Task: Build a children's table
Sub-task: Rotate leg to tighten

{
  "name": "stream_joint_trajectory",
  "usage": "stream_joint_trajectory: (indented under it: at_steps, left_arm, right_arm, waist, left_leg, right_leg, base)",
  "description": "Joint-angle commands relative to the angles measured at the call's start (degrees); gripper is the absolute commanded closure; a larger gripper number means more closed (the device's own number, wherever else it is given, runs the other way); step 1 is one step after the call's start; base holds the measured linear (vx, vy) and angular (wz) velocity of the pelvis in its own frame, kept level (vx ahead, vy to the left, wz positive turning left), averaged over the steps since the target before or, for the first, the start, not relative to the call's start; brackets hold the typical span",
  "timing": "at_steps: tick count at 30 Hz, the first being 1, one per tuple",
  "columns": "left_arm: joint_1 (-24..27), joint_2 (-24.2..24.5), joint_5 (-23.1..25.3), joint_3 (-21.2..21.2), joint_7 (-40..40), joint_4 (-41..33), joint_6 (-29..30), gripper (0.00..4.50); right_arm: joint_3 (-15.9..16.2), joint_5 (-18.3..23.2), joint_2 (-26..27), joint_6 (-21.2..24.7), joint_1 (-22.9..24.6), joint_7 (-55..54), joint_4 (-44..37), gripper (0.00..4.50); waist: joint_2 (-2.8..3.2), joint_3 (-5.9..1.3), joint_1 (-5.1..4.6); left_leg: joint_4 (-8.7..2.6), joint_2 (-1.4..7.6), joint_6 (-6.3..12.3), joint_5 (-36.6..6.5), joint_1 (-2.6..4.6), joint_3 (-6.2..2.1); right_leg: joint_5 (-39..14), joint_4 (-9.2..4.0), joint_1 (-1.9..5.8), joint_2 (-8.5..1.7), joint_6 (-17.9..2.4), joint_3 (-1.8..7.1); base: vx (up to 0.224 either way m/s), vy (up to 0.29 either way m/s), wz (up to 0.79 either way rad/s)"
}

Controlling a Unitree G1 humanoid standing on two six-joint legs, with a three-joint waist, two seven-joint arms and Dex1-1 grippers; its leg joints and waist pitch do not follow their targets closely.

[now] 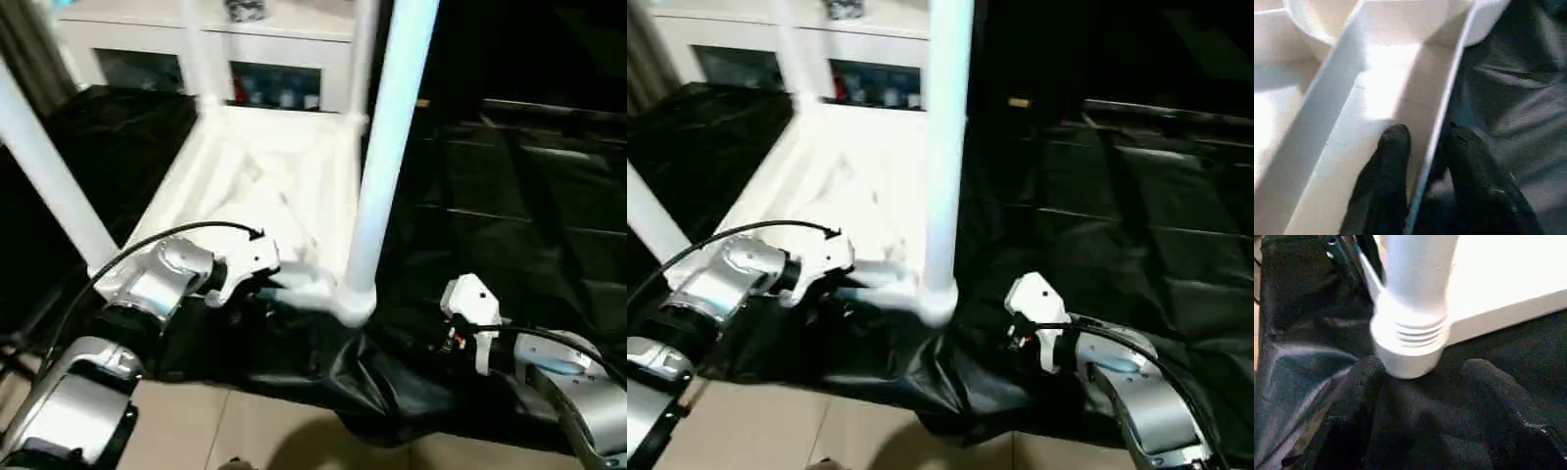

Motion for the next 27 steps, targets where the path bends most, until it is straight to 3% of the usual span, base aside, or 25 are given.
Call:
stream_joint_trajectory:
  at_steps: [1, 3, 4, 5, 6, 8, 9, 10, 12, 16, 17, 18, 21, 24, 27]
  left_arm:
    - [0.6, -0.6, -1.4, -1.5, -3.8, -4.1, 1.5, 3.36]
    - [0.9, -0.6, -1.6, -1.4, -4.2, -5.1, 2.4, 3.48]
    - [1.1, -0.7, -2.0, -0.9, -3.7, -5.9, 2.4, 3.54]
    - [1.1, -0.7, -2.0, -0.9, -3.7, -5.9, 2.4, 3.54]
    - [1.1, -0.9, -2.2, -0.6, -3.0, -6.3, 3.1, 3.60]
    - [1.4, -0.5, -1.3, -0.8, -1.7, -6.6, 3.0, 3.79]
    - [1.8, -0.3, -0.9, -0.8, -1.3, -7.0, 3.2, 3.79]
    - [2.2, -0.1, -0.5, -0.6, -0.5, -7.4, 3.6, 3.94]
    - [3.0, 0.2, 0.2, 0.1, 1.6, -8.7, 5.2, 4.04]
    - [4.7, 0.6, 0.6, 1.3, 4.4, -11.7, 8.5, 4.22]
    - [6.8, 0.8, -0.2, 2.8, 6.4, -15.3, 12.3, 4.25]
    - [8.7, 1.2, -0.7, 3.8, 7.7, -19.0, 15.8, 4.31]
    - [11.5, 1.8, -0.8, 4.4, 8.6, -24.3, 19.4, 4.45]
    - [14.1, 1.7, -1.0, 4.7, 9.7, -29.8, 23.0, 4.50]
    - [15.6, 1.2, -1.4, 4.7, 10.8, -33.2, 24.1, 4.50]
  right_arm:
    - [0.6, -1.5, -1.0, -1.2, -1.1, 0.1, 0.2, 1.55]
    - [0.7, -1.6, -0.9, -1.3, -1.4, 0.0, 0.5, 1.55]
    - [0.8, -1.7, -0.8, -1.2, -1.9, 0.0, 0.8, 1.55]
    - [0.8, -1.7, -0.8, -1.2, -1.9, 0.0, 0.8, 1.55]
    - [0.9, -1.5, -0.6, -0.9, -2.4, 0.1, 1.0, 1.55]
    - [1.2, -1.7, -0.5, -1.0, -2.9, 0.2, 1.1, 1.55]
    - [1.3, -1.7, -0.4, -1.0, -3.1, 0.2, 1.1, 1.55]
    - [1.3, -1.8, -0.2, -1.1, -3.3, 0.0, 1.2, 1.55]
    - [1.3, -2.1, 0.1, -1.4, -3.4, -0.5, 1.4, 1.55]
    - [1.5, -2.3, 0.8, -1.6, -3.3, -1.2, 1.5, 1.55]
    - [1.8, -2.4, 1.6, -1.7, -2.9, -2.1, 1.2, 1.55]
    - [1.9, -2.4, 2.2, -1.6, -2.7, -2.9, 1.0, 1.55]
    - [2.0, -2.6, 2.9, -1.6, -2.5, -3.8, 1.0, 1.55]
    - [1.9, -2.9, 3.4, -1.8, -2.5, -4.2, 1.5, 1.55]
    - [2.2, -3.2, 3.6, -2.0, -2.7, -4.4, 2.1, 1.55]
  waist:
    - [0.00, -3.46, -0.12]
    - [0.23, -3.43, 0.04]
    - [-0.41, -3.49, -0.05]
    - [-0.05, -3.45, 0.03]
    - [-0.53, -3.41, -0.09]
    - [-0.33, -3.49, -0.21]
    - [0.16, -3.50, -0.21]
    - [-0.09, -3.46, -0.38]
    - [0.24, -3.46, -0.48]
    - [0.08, -3.36, -1.52]
    - [0.71, -3.48, -1.56]
    - [0.36, -3.35, -2.09]
    - [0.49, -3.30, -2.94]
    - [-0.04, -3.25, -3.44]
    - [0.01, -3.13, -3.59]
  left_leg:
    - [-4.06, 1.27, 1.43, -12.0, 0.80, 0.11]
    - [-4.11, 1.25, 1.27, -11.8, 0.68, 0.09]
    - [-4.14, 1.29, 1.37, -11.5, 0.66, 0.14]
    - [-4.18, 1.28, 1.45, -11.1, 0.57, 0.10]
    - [-4.14, 1.29, 1.62, -11.0, 0.57, 0.24]
    - [-4.01, 1.13, 1.87, -10.4, 0.38, 0.22]
    - [-3.99, 1.09, 1.87, -10.3, 0.36, 0.15]
    - [-3.99, 1.10, 1.89, -10.7, 0.36, 0.22]
    - [-4.07, 1.10, 1.64, -11.0, 0.36, 0.12]
    - [-4.16, 0.90, 1.43, -11.4, 0.07, 0.03]
    - [-4.14, 1.00, 1.15, -11.3, 0.14, -0.05]
    - [-4.18, 0.97, 1.32, -11.3, -0.11, -0.02]
    - [-4.16, 0.86, 1.72, -11.5, -0.03, 0.01]
    - [-4.19, 1.00, 2.15, -11.4, 0.02, 0.10]
    - [-4.18, 0.98, 2.45, -11.8, 0.01, 0.16]
  right_leg:
    - [-5.9, -4.58, 3.01, -4.10, -13.0, 2.55]
    - [-6.5, -4.46, 3.03, -4.15, -12.8, 2.50]
    - [-6.3, -4.48, 3.16, -4.19, -12.7, 2.51]
    - [-6.5, -4.38, 3.13, -4.25, -12.7, 2.50]
    - [-6.5, -4.49, 3.06, -4.19, -12.5, 2.52]
    - [-6.3, -4.38, 3.21, -4.20, -12.1, 2.52]
    - [-6.3, -4.37, 3.18, -4.18, -12.0, 2.52]
    - [-6.5, -4.51, 3.16, -4.12, -11.7, 2.51]
    - [-7.4, -4.61, 3.16, -4.15, -11.5, 2.46]
    - [-7.8, -4.63, 3.35, -3.90, -11.6, 2.33]
    - [-7.4, -4.39, 3.39, -4.02, -11.8, 2.37]
    - [-6.9, -4.48, 3.37, -3.84, -12.0, 2.28]
    - [-8.8, -4.83, 3.28, -3.71, -12.0, 2.34]
    - [-8.8, -4.82, 3.18, -3.60, -12.2, 2.37]
    - [-10.2, -4.94, 3.01, -3.56, -12.1, 2.39]
  base:
    - [0.000, 0.000, 0.00]
    - [0.000, 0.000, 0.00]
    - [0.000, 0.000, 0.00]
    - [0.000, 0.000, 0.00]
    - [0.000, 0.000, 0.00]
    - [0.000, 0.000, 0.00]
    - [0.000, 0.000, 0.00]
    - [0.000, 0.000, 0.00]
    - [0.000, 0.000, 0.00]
    - [0.000, 0.000, 0.00]
    - [0.000, 0.000, 0.00]
    - [0.000, 0.000, 0.00]
    - [0.000, 0.000, 0.00]
    - [0.000, 0.000, 0.00]
    - [0.000, 0.000, 0.00]
